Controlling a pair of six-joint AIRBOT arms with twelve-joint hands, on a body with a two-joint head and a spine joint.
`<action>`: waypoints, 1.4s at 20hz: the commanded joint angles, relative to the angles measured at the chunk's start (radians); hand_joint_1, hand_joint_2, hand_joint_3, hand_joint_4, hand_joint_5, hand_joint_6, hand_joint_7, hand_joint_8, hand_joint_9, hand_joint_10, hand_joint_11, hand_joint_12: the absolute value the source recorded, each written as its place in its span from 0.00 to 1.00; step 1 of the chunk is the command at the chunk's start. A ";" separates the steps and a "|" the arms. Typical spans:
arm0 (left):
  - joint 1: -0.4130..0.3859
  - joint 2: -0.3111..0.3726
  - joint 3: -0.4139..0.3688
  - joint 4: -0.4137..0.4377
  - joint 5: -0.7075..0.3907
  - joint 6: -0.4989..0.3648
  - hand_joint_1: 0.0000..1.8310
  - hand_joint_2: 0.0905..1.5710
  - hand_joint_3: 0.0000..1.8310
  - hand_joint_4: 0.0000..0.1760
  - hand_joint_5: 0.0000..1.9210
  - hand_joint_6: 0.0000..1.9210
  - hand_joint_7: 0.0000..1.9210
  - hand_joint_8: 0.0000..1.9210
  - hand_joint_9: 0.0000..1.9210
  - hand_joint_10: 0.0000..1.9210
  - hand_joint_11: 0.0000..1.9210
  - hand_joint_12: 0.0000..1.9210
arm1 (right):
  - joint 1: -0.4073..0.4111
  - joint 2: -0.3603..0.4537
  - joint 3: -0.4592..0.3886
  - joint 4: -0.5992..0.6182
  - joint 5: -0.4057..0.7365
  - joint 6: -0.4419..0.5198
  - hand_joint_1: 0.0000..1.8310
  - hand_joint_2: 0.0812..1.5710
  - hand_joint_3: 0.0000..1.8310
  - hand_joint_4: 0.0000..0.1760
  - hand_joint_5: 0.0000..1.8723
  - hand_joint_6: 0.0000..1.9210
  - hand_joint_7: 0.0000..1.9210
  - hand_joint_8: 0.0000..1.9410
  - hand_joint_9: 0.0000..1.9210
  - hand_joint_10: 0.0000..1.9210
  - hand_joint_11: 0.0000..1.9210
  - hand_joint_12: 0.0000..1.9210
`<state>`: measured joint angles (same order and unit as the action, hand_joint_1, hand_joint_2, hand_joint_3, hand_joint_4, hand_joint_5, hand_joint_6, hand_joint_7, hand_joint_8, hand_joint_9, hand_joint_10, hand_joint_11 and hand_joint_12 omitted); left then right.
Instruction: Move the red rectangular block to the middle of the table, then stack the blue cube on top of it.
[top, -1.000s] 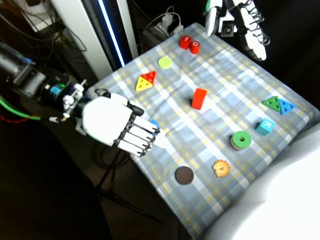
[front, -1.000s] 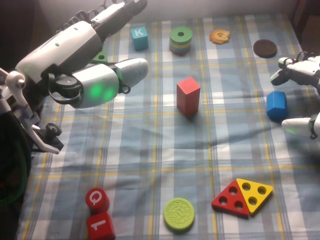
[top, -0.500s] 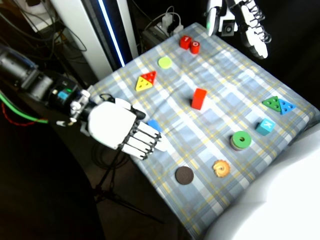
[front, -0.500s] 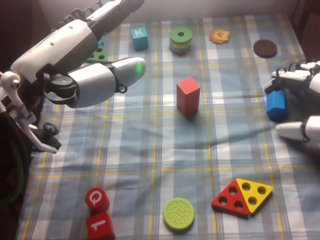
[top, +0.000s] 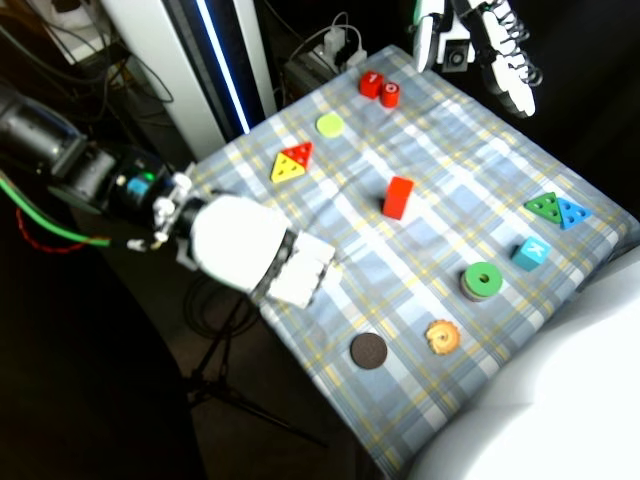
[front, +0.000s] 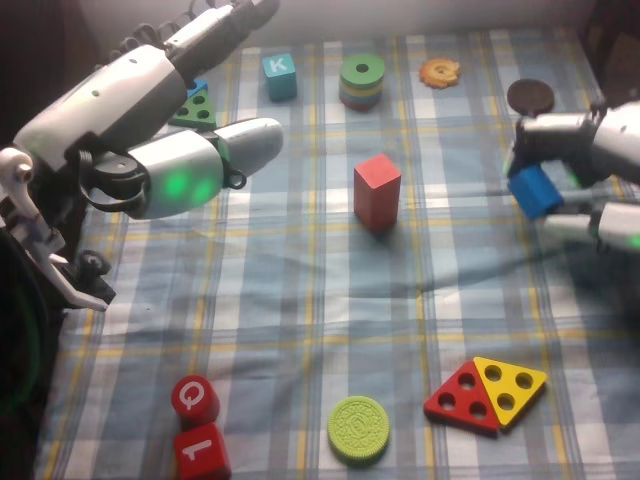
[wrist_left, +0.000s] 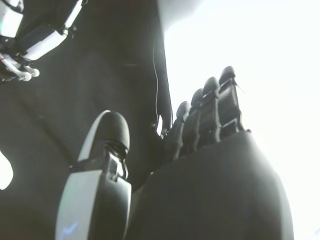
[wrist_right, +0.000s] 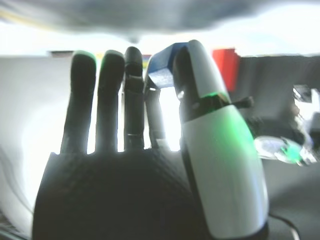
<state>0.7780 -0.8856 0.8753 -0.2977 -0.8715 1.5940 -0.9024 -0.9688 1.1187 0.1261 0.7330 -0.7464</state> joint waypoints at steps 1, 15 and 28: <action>-0.001 0.007 -0.004 0.011 -0.134 -0.008 0.29 0.88 0.00 0.14 0.00 0.00 0.00 0.00 0.00 0.00 0.00 0.00 | 0.034 0.005 -0.003 -0.022 0.143 0.014 0.63 0.83 0.00 0.00 0.34 0.65 0.33 0.94 0.36 1.00 0.38 1.00; 0.034 0.021 -0.011 -0.038 -0.186 -0.008 0.00 0.96 0.01 0.03 0.00 0.00 0.00 0.00 0.00 0.00 0.00 0.00 | 0.324 -0.135 0.075 -0.282 -0.043 0.036 0.00 0.85 0.00 0.00 0.07 0.55 0.06 0.20 0.00 0.28 0.00 0.69; 0.058 0.031 -0.012 -0.054 -0.210 -0.024 0.00 0.98 0.01 0.04 0.00 0.00 0.00 0.00 0.00 0.00 0.00 0.00 | 0.326 -0.154 0.081 -0.302 -0.061 0.045 0.00 0.81 0.00 0.15 0.06 0.76 0.07 0.60 0.00 0.74 0.00 0.96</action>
<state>0.8417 -0.8616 0.8631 -0.3744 -0.9558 1.5784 -0.5900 -1.1233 1.1984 -0.1921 0.5491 -0.7071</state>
